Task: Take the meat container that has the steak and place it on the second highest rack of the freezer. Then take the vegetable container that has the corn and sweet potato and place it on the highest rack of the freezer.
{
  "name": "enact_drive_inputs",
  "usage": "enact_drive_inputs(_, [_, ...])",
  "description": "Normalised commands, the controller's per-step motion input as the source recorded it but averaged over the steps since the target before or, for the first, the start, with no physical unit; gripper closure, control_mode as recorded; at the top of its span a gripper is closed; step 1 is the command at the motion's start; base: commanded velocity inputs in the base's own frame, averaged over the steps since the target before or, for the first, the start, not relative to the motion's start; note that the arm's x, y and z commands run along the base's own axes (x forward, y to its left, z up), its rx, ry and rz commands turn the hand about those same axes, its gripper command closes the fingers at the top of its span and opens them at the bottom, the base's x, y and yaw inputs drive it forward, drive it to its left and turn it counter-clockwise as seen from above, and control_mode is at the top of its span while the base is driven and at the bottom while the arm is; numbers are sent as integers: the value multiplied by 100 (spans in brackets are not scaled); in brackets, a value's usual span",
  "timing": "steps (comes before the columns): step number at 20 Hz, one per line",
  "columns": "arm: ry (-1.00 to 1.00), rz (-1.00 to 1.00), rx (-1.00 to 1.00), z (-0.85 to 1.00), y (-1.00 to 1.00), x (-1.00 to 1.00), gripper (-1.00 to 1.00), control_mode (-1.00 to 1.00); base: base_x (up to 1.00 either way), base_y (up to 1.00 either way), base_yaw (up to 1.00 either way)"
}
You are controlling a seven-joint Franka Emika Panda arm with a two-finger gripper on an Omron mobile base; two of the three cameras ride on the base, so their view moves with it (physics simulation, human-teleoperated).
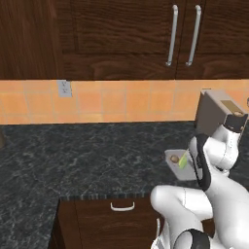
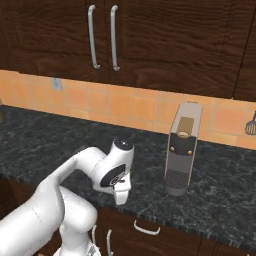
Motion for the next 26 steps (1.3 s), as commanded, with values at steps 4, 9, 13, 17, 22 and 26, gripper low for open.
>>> enact_drive_inputs(4, [-42, 0, 0, 63, 36, -51, 100, -100, 0, 0, 0])
enact_drive_inputs(9, [-18, -4, -2, 75, 9, -64, 100, -100, 0, 0, 0])
enact_drive_inputs(13, [3, -8, 0, 66, 0, -86, 100, -100, 0, 0, 0])
enact_drive_inputs(17, [0, -11, 0, 41, 19, -89, 100, -100, 0, 0, 0])
enact_drive_inputs(22, [-1, -9, 0, 17, 11, -46, 100, -100, 0, 0, 0])
enact_drive_inputs(26, [0, 0, 0, 0, 0, -1, 100, -100, 0, 0, 0])
